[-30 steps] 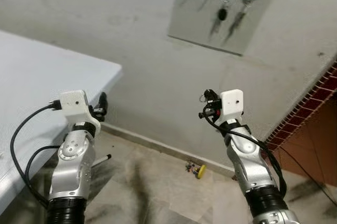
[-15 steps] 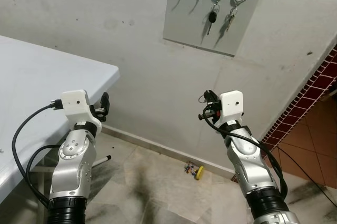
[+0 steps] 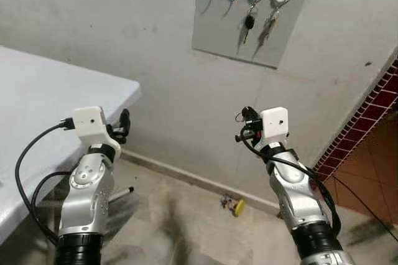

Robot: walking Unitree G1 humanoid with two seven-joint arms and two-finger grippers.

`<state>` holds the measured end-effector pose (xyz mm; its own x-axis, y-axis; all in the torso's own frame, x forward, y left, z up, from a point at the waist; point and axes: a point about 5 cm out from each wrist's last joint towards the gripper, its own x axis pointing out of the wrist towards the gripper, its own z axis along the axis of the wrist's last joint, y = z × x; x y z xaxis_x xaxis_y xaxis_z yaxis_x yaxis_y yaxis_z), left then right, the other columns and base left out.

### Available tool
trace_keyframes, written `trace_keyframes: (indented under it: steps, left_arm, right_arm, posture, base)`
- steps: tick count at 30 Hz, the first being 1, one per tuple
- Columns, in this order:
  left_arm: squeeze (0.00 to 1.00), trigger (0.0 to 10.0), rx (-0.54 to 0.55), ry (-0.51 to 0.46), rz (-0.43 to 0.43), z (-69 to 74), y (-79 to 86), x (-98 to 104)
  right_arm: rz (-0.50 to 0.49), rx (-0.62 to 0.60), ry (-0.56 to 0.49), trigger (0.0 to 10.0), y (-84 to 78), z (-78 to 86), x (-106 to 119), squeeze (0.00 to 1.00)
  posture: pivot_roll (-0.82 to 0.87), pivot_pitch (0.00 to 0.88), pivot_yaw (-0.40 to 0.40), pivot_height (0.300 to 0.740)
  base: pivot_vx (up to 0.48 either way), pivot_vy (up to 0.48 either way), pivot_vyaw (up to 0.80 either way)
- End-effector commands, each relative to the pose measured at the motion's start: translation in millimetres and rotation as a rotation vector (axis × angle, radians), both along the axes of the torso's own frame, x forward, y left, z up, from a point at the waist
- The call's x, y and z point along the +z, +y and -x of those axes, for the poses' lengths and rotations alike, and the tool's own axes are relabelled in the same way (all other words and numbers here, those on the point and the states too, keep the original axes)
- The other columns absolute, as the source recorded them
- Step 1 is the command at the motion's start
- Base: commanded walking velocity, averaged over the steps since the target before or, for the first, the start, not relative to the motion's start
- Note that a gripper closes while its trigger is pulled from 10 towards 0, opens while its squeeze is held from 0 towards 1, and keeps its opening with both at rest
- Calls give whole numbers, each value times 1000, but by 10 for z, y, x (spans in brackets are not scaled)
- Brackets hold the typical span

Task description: Hang keys on a hook

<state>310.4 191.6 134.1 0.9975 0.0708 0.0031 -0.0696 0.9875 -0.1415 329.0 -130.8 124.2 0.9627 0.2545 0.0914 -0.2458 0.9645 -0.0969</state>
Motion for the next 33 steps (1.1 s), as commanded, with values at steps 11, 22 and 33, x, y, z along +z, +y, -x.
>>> trace_keyframes:
  steps: [11,22,33]
  left_arm:
    - [0,10000,-18,-15,-7,-25,-19,58]
    - [0,10000,-17,-15,-6,-21,-27,58]
    - [0,10000,-18,-15,-5,-6,-34,51]
  right_arm:
    - [-1,-6,-21,10000,0,-5,60,0]
    - [-1,-2,-21,10000,3,-5,60,0]
    - [0,4,-22,10000,14,2,61,0]
  posture:
    - [-112,0,-63,740]
    - [-110,0,-65,740]
    - [-107,0,-68,740]
  base:
    - [403,0,0]
    - [403,0,0]
    - [404,0,0]
